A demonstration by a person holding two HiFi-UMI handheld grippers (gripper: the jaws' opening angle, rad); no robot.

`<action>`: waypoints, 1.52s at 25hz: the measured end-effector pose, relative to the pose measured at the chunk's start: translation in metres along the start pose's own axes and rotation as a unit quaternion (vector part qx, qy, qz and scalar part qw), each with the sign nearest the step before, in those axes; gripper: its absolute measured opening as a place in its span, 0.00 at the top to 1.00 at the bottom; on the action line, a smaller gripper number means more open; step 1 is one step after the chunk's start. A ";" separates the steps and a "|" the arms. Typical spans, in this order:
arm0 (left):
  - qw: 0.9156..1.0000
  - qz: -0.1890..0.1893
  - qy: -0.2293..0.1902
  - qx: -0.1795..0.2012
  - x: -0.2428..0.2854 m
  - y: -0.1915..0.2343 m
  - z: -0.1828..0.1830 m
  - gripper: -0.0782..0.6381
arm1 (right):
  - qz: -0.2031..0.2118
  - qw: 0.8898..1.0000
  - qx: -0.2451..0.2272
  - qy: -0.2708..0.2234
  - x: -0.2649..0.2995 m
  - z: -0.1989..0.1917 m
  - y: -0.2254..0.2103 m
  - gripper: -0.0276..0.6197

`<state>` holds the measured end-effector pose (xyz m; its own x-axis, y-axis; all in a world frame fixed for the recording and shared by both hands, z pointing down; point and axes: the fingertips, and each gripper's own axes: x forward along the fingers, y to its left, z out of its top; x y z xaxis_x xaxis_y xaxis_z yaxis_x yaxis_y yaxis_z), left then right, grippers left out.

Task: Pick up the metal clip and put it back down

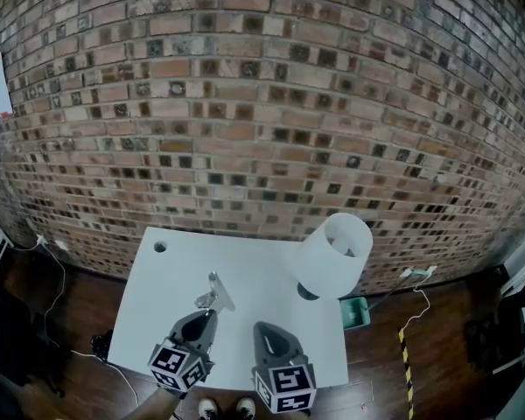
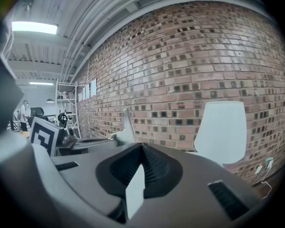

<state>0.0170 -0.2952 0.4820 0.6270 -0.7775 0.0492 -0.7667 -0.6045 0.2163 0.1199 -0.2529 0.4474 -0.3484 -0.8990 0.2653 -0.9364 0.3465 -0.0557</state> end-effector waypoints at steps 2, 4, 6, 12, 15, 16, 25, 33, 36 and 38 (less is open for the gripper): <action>0.997 -0.005 0.006 -0.079 0.011 0.006 -0.013 0.88 | -0.002 1.000 0.002 0.004 0.001 -0.003 -0.002 0.97; 0.984 -0.009 0.016 -0.176 0.024 0.011 -0.030 0.87 | -0.005 1.000 0.003 0.009 0.002 -0.006 -0.007 0.97; 0.954 -0.007 0.029 -0.298 0.037 0.014 -0.053 0.87 | -0.012 1.000 0.005 0.018 0.001 -0.011 -0.013 0.97; 0.870 0.035 0.056 -0.488 0.053 0.036 -0.126 0.87 | -0.020 0.999 0.018 0.042 0.010 -0.031 -0.023 0.97; 0.840 0.067 0.064 -0.535 0.055 0.051 -0.157 0.87 | -0.028 0.998 0.024 0.057 0.012 -0.043 -0.033 0.97; 0.832 0.078 0.063 -0.546 0.056 0.058 -0.166 0.87 | -0.031 0.997 0.028 0.062 0.014 -0.047 -0.036 0.97; 0.786 0.141 0.074 -0.597 0.071 0.097 -0.225 0.87 | -0.040 0.994 0.042 0.094 0.031 -0.074 -0.057 0.97; 0.736 0.146 0.043 -0.660 0.084 0.101 -0.238 0.86 | -0.031 0.993 0.038 0.104 0.039 -0.082 -0.053 0.97; 0.723 0.146 0.034 -0.674 0.089 0.103 -0.241 0.83 | -0.030 0.993 0.036 0.108 0.037 -0.085 -0.053 0.97; 0.722 0.137 0.038 -0.677 0.090 0.099 -0.243 0.81 | -0.028 0.993 0.034 0.110 0.036 -0.085 -0.052 0.97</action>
<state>0.0311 -0.3835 0.7452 0.5230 -0.7926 0.3136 -0.0571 0.3345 0.9406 0.1600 -0.2803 0.5421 -0.2855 -0.8339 0.4724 -0.9572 0.2720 -0.0984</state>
